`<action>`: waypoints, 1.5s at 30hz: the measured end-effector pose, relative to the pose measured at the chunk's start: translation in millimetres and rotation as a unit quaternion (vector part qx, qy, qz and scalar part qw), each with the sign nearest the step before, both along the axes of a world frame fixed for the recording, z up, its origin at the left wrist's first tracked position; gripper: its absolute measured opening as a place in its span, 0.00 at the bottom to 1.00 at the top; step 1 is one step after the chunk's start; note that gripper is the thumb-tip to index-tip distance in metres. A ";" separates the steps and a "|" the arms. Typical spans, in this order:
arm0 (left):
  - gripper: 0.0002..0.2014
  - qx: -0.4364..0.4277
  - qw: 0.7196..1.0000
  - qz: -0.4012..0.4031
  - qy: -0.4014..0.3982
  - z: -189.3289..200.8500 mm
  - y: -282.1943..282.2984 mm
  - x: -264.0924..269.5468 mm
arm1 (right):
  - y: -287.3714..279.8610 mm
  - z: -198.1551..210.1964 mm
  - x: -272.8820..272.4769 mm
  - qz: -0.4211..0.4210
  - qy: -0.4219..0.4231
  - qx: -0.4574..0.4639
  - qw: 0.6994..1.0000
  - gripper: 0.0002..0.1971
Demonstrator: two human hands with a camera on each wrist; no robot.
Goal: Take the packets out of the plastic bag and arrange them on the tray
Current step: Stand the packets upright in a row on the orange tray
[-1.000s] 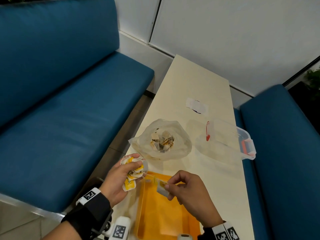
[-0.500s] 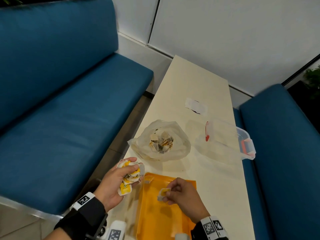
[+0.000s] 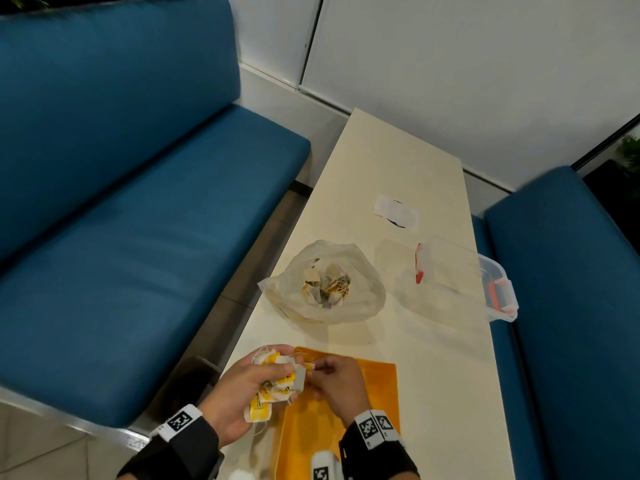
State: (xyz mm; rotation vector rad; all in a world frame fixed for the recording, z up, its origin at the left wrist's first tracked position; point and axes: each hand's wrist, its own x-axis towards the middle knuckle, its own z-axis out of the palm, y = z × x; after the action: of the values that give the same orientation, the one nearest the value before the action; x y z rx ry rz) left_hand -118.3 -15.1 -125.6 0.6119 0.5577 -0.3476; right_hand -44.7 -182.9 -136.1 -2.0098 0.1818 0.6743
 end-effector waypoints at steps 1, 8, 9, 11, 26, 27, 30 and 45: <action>0.22 -0.005 1.000 -0.006 -0.006 -1.4 -1.3 -0.6 | 1.9 -2.6 -1.0 -0.004 -0.014 -0.006 1.000 0.04; 0.20 0.003 1.000 -0.021 -0.017 -4.1 1.0 0.1 | 14.1 -9.3 -6.4 -0.052 -0.054 -0.021 0.997 0.08; 0.20 0.007 1.000 -0.022 -0.014 -4.7 1.2 0.4 | 15.7 -8.6 -7.0 -0.060 -0.054 -0.018 0.997 0.08; 0.20 0.012 1.000 -0.023 -0.010 -5.9 1.6 1.2 | 18.0 -9.3 -8.0 -0.065 -0.060 -0.026 0.996 0.10; 0.20 0.020 1.000 -0.020 0.001 -0.5 5.4 2.6 | 8.4 2.1 -12.2 -0.106 -0.062 -0.041 0.992 0.03; 0.20 0.026 0.999 -0.019 0.000 1.2 6.6 3.0 | 5.7 10.1 -13.9 -0.105 -0.088 -0.031 0.990 0.04; 0.18 0.029 0.999 -0.026 -0.002 5.7 10.1 5.8 | 3.8 36.9 -19.1 0.023 -0.157 0.027 0.987 0.10; 0.20 -0.022 0.996 -0.083 -0.007 10.6 22.6 17.7 | 13.1 57.4 -18.2 0.174 -0.169 -0.002 0.970 0.17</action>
State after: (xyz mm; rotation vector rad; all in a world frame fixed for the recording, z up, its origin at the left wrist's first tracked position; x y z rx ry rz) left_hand -100.6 7.5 -115.0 0.6190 0.4862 -0.5109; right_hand -62.9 -169.8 -78.8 -2.1472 -0.3802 0.5314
